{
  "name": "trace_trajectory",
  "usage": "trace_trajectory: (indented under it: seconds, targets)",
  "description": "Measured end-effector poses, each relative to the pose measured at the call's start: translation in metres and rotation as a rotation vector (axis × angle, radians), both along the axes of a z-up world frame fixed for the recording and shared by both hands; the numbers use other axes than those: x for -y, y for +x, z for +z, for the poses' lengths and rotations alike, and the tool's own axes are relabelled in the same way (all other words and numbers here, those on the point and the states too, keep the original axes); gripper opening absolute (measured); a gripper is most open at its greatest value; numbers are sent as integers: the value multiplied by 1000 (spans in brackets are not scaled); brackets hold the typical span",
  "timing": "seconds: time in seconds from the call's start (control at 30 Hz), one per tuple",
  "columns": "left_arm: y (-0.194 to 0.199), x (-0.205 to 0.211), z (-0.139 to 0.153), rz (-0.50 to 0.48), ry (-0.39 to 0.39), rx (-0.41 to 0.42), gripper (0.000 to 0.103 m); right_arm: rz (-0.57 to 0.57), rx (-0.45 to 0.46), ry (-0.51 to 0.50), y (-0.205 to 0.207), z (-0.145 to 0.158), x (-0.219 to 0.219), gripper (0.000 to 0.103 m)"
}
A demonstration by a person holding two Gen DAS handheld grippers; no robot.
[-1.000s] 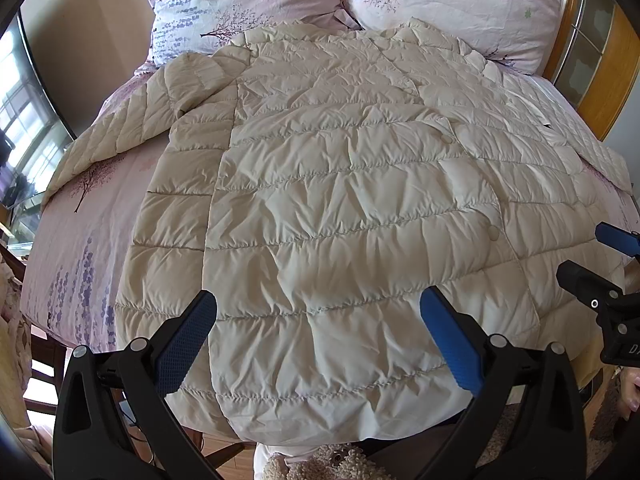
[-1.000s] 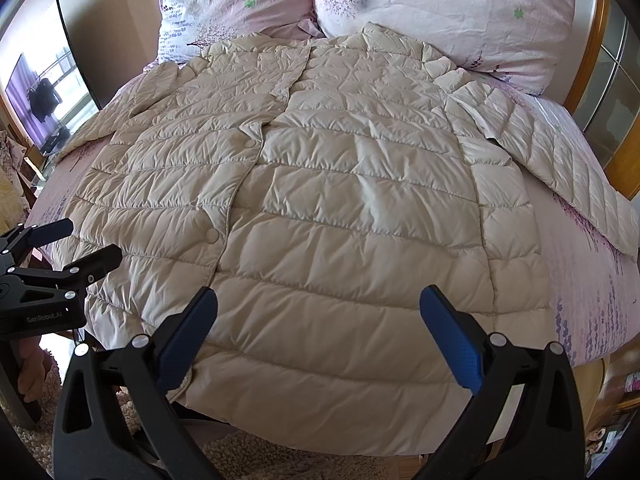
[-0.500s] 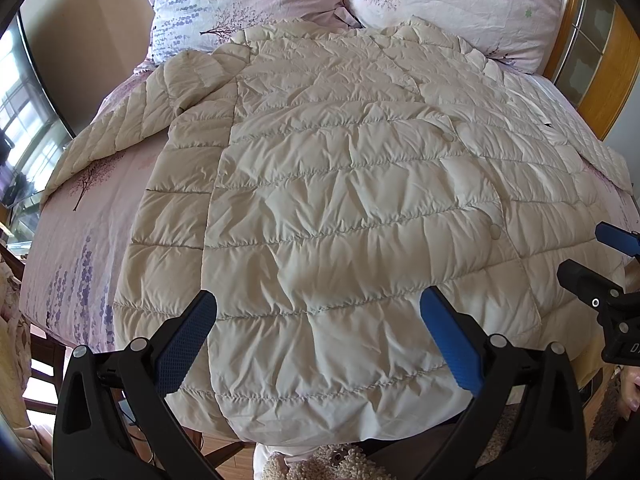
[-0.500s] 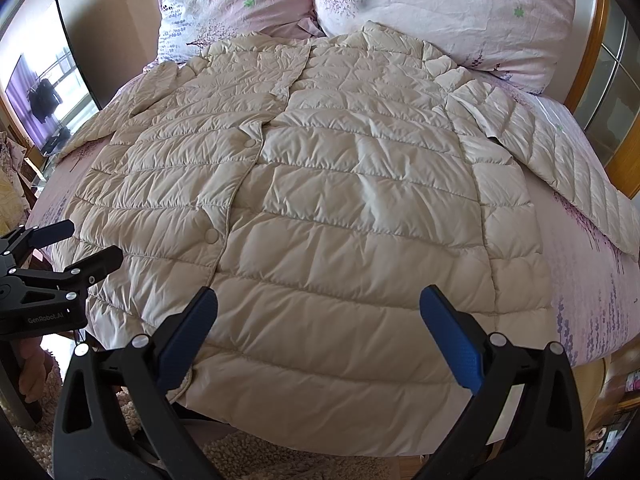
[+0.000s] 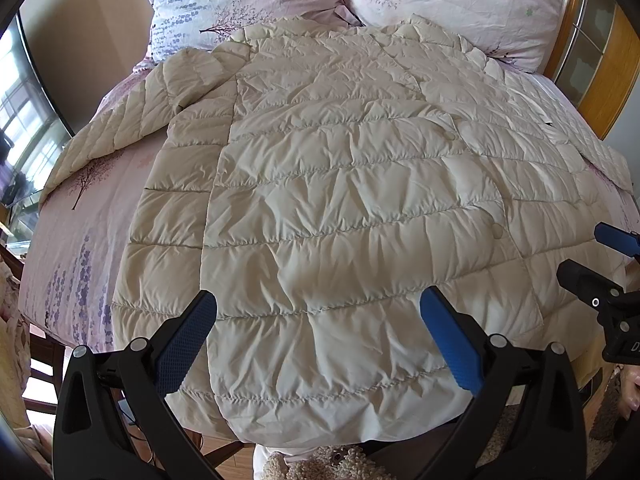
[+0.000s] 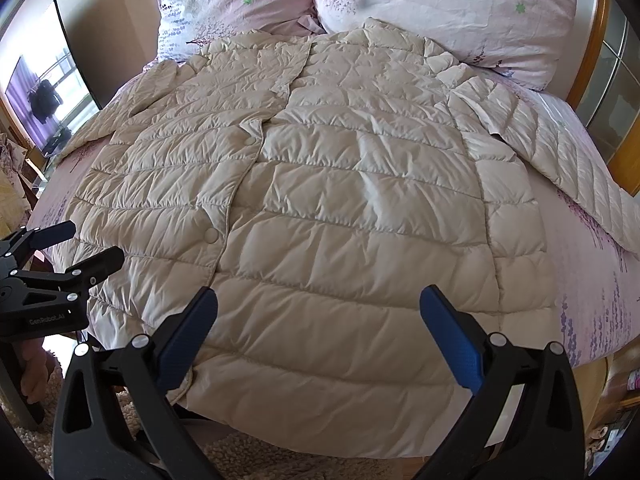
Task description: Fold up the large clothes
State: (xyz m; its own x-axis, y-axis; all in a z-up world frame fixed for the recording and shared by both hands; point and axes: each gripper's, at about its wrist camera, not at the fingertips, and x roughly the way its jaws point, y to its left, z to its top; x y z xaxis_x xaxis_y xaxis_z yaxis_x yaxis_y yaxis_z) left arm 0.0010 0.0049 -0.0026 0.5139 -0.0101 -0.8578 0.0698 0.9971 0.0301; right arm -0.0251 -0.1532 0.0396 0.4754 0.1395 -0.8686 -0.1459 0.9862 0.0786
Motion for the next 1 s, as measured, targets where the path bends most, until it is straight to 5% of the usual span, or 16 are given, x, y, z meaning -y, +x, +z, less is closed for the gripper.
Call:
trace_trajectory:
  seconds: [1.0]
  targets:
    - [0, -3, -11, 3, -3, -6, 102, -18, -13, 22, 4, -4, 0, 101]
